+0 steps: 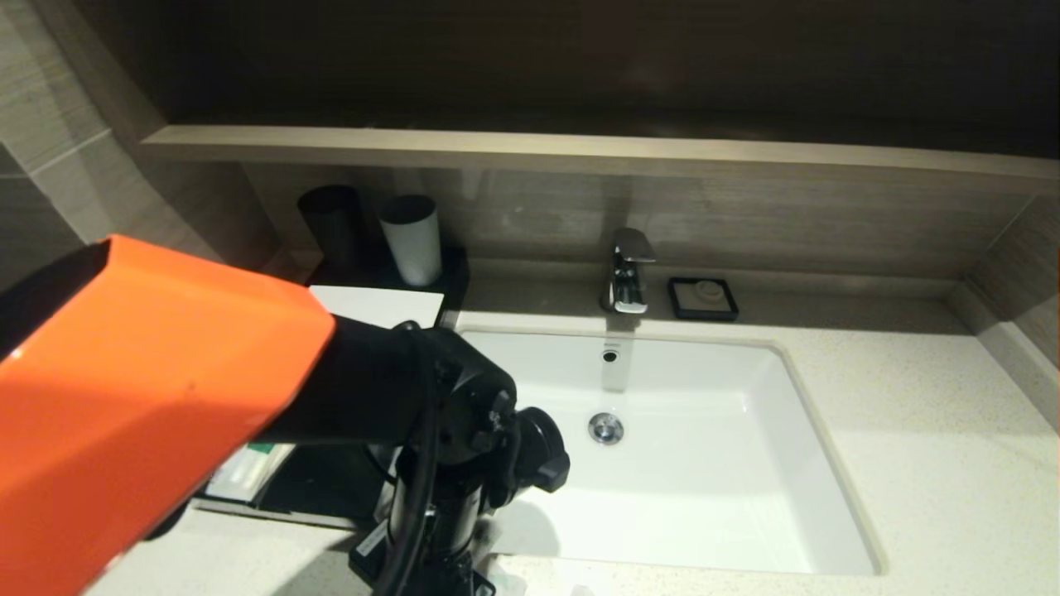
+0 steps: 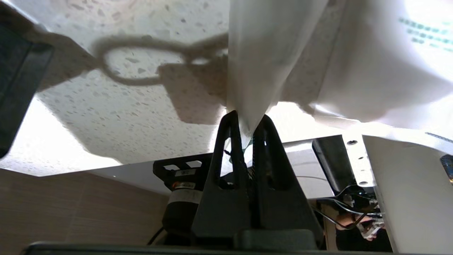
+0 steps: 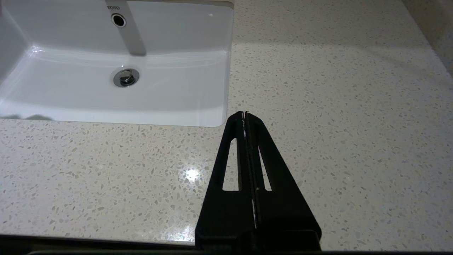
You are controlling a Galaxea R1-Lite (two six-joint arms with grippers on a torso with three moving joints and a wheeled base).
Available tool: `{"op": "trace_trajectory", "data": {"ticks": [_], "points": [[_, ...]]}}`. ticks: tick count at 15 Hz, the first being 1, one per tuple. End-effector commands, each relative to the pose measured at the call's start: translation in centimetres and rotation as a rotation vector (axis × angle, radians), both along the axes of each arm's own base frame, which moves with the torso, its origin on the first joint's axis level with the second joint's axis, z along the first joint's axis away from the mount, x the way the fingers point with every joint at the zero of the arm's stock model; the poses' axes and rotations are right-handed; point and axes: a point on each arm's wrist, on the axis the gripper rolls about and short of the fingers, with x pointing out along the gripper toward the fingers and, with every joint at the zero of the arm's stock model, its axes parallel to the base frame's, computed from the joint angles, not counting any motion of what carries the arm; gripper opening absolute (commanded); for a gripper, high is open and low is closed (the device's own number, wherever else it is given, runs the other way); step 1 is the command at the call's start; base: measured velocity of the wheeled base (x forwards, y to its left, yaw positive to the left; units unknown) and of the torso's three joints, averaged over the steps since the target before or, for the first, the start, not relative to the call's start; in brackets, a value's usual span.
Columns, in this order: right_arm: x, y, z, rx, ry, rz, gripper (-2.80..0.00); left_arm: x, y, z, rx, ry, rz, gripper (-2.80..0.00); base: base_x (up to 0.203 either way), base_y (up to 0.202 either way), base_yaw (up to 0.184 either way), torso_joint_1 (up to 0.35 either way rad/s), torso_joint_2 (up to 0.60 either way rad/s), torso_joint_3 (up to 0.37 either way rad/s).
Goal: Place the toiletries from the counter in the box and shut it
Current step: Pick up the bathroom toiletry
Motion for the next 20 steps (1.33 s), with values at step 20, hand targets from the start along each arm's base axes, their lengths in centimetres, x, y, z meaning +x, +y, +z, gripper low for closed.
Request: {"op": "trace_trajectory", "data": {"ticks": [20], "points": [[0.0, 0.0, 0.0, 0.0, -0.002, 0.0, -2.8, -1.8, 2.4, 6.2, -0.07, -0.161, 0.04, -2.8, 0.0, 0.0, 0.0, 0.0, 0.0, 0.0]]}}
